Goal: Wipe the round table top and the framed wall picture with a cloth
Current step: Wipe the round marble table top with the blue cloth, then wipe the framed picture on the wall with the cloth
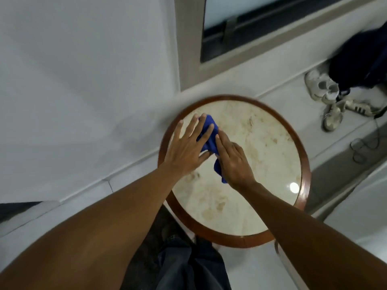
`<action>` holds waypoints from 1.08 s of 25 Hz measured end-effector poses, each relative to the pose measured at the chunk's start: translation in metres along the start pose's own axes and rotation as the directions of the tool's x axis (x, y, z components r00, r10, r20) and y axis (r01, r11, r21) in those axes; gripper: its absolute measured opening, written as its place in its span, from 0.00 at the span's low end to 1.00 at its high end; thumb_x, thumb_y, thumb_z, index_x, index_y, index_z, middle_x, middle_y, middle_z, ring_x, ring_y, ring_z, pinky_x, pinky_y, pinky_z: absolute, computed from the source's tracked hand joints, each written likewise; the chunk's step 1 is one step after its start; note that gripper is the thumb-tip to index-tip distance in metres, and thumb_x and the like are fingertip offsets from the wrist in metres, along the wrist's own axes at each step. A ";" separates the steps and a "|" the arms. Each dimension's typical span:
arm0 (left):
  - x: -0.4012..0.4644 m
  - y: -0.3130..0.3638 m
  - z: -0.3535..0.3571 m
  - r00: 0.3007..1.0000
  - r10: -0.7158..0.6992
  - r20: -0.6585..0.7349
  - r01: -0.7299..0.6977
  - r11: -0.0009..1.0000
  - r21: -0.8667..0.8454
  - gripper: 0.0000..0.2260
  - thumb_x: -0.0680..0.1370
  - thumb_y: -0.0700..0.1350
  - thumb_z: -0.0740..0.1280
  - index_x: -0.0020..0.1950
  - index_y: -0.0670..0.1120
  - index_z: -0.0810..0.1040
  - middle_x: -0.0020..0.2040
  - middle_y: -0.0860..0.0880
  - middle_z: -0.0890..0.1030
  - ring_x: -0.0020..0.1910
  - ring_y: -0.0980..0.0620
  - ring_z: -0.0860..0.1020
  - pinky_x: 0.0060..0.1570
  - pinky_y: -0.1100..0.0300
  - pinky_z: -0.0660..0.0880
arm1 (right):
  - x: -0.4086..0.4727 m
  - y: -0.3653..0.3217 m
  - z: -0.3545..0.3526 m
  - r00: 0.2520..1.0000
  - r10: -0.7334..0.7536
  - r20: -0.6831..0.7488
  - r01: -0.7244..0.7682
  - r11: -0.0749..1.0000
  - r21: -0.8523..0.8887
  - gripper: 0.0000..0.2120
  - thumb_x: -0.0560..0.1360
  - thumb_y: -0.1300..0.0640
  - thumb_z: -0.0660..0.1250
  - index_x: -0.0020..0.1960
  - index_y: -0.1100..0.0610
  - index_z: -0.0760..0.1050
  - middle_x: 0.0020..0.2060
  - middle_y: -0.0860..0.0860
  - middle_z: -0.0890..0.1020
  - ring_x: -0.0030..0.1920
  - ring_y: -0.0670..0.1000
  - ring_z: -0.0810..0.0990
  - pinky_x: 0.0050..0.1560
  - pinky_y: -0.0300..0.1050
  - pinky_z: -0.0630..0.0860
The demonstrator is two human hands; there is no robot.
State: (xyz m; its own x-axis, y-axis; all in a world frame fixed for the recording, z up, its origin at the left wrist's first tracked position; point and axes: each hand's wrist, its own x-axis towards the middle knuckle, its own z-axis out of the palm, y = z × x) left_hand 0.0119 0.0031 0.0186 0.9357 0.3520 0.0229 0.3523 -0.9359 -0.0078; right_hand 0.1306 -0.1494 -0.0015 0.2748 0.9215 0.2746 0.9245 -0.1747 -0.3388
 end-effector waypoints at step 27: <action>-0.130 -0.316 -0.745 0.528 -0.179 -0.830 0.687 0.664 0.294 0.34 0.79 0.65 0.51 0.81 0.48 0.58 0.83 0.41 0.50 0.81 0.39 0.51 0.76 0.37 0.57 | 0.458 -0.451 -0.454 0.643 -0.346 -0.683 0.287 0.936 -0.204 0.47 0.76 0.28 0.52 0.79 0.63 0.50 0.80 0.57 0.52 0.79 0.58 0.51 0.75 0.53 0.57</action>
State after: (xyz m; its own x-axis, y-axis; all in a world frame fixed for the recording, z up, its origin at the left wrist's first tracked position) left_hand -0.2350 0.2420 0.7625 0.4153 0.3407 0.8435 0.8827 -0.3751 -0.2831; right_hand -0.0400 0.1936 0.6859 0.0371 0.4156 0.9088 0.9981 0.0301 -0.0545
